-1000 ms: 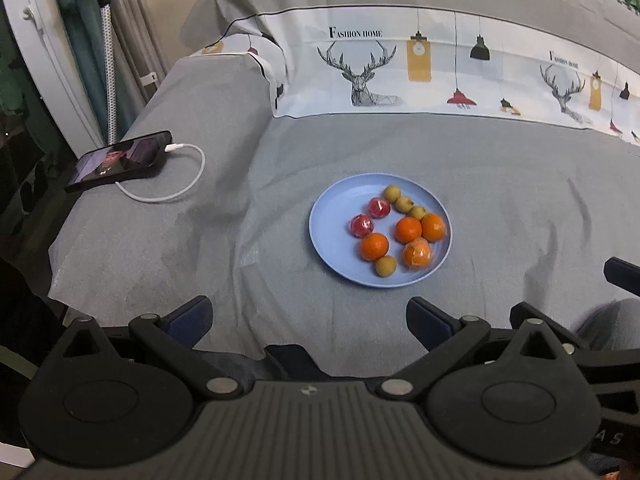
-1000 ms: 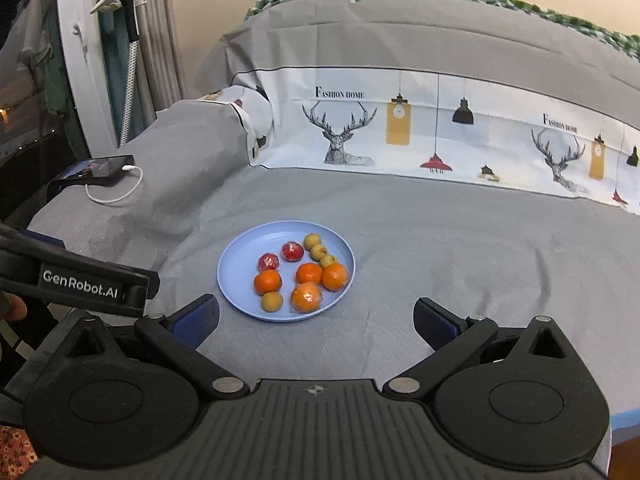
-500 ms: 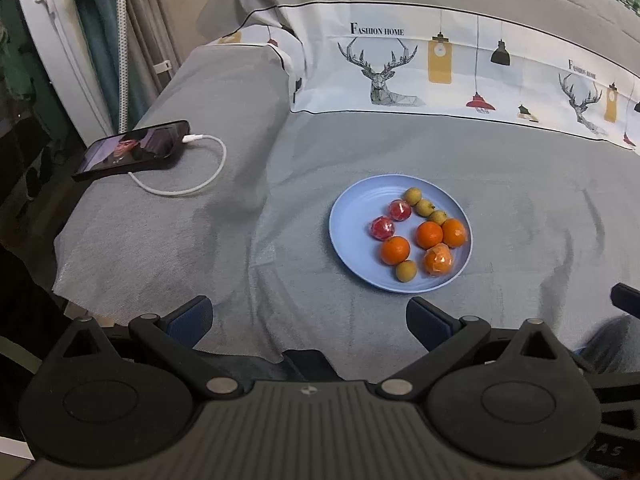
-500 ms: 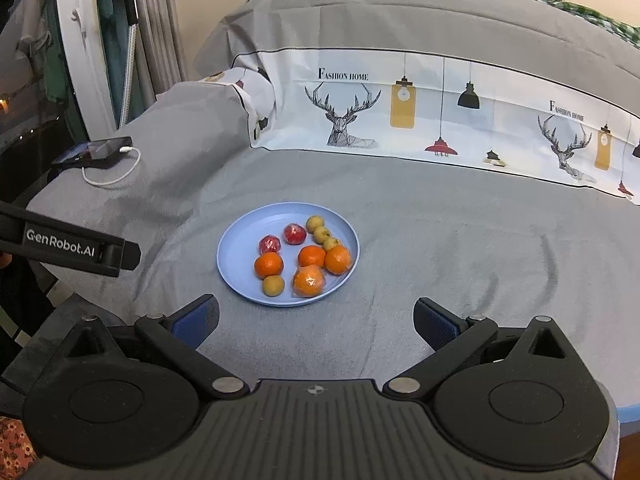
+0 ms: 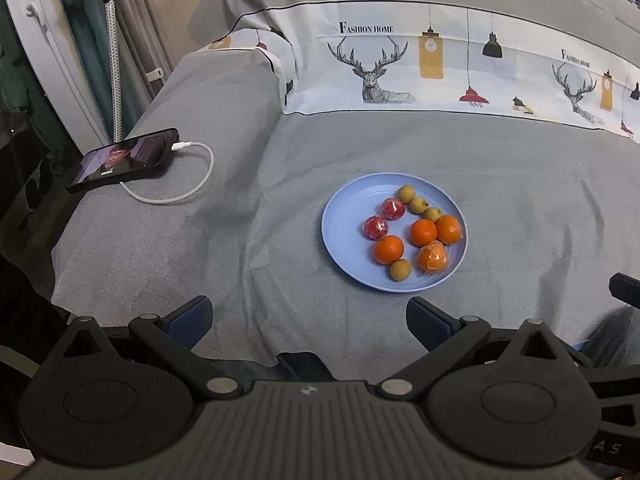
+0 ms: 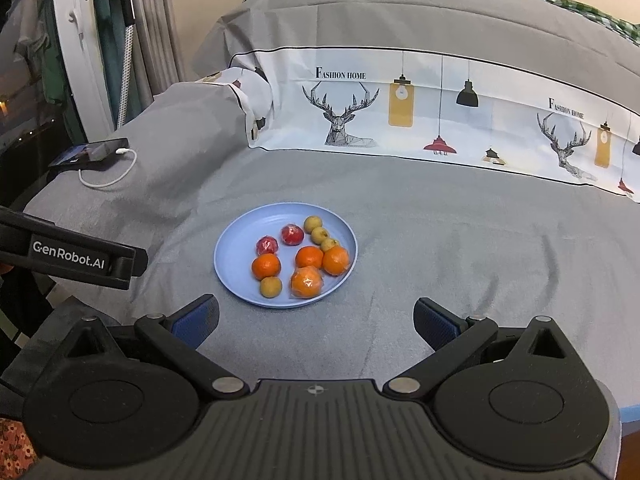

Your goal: Organize fruits

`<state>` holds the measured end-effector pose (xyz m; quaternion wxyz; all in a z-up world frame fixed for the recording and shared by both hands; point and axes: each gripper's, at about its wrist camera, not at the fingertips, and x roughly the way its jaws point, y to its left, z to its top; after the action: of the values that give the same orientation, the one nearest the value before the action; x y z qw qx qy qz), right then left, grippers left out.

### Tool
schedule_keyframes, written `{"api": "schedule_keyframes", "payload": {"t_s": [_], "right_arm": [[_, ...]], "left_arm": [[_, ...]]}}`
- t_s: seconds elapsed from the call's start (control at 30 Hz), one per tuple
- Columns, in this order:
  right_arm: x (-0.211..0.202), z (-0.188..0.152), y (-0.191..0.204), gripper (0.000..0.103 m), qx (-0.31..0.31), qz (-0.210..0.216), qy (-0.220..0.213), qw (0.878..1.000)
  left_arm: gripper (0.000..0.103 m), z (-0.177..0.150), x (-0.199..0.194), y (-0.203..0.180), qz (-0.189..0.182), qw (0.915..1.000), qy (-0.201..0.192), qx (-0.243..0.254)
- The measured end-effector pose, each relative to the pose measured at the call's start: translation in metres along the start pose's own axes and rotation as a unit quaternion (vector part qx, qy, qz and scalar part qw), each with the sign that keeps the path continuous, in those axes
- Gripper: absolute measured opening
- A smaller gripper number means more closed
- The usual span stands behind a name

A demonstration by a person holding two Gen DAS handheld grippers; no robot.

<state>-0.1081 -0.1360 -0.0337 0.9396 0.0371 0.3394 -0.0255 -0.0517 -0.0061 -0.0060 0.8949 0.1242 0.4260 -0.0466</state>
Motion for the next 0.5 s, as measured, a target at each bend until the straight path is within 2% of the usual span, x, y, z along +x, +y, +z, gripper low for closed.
{"api": "schedule_keyframes", "payload": {"t_s": [0.5], "right_arm": [[-0.0043,-0.0004,0.0003,0.102,-0.004,0.002,-0.006,1.0]], "left_arm": [[0.103,-0.002,-0.0026,-0.0028,0.003,1.0,0.0,0.005]]}}
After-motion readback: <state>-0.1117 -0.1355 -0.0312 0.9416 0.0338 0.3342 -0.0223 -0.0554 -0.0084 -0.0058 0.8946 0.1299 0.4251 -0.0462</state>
